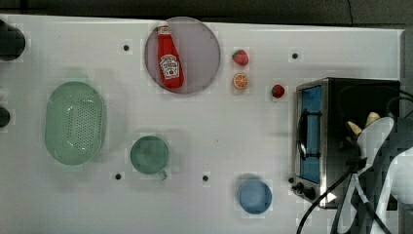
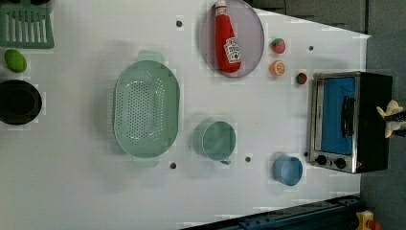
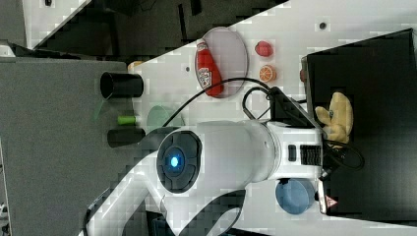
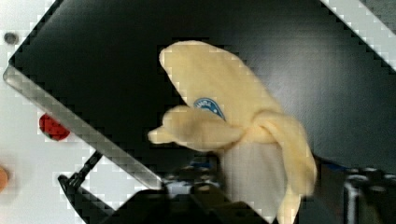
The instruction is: Pick banana from table and place on oven.
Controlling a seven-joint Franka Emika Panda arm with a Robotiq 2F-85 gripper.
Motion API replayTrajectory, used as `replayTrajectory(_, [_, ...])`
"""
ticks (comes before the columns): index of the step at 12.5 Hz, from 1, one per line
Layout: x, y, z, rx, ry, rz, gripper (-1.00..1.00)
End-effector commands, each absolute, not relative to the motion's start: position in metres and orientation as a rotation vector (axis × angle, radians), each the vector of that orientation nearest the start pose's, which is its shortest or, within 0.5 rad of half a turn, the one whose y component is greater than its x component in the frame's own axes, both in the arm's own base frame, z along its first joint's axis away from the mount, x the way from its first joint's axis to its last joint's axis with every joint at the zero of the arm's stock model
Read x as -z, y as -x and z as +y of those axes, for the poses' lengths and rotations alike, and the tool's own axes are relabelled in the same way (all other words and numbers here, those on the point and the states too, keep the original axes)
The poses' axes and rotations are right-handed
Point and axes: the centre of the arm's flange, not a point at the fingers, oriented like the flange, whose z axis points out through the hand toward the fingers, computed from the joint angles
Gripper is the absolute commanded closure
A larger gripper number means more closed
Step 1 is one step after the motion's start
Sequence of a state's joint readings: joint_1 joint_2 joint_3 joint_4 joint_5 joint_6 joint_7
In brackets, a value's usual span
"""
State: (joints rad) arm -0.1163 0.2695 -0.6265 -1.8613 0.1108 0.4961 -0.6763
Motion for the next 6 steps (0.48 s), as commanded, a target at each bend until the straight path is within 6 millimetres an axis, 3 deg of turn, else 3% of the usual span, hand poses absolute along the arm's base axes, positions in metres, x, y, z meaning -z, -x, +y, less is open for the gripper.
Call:
replayTrajectory(1, [-0.411, -0.476, -0.395, 0.022, 2.920, 1.343, -1.00])
replayTrajectory(2, [-0.423, -0.478, -0.393, 0.049, 2.933, 1.313, -1.00])
replayTrajectory(4, [-0.465, -0.485, -0.382, 0.131, 2.969, 1.244, -1.00])
replayTrajectory(6, [-0.505, -0.490, -0.348, 0.125, 2.966, 1.137, -1.00])
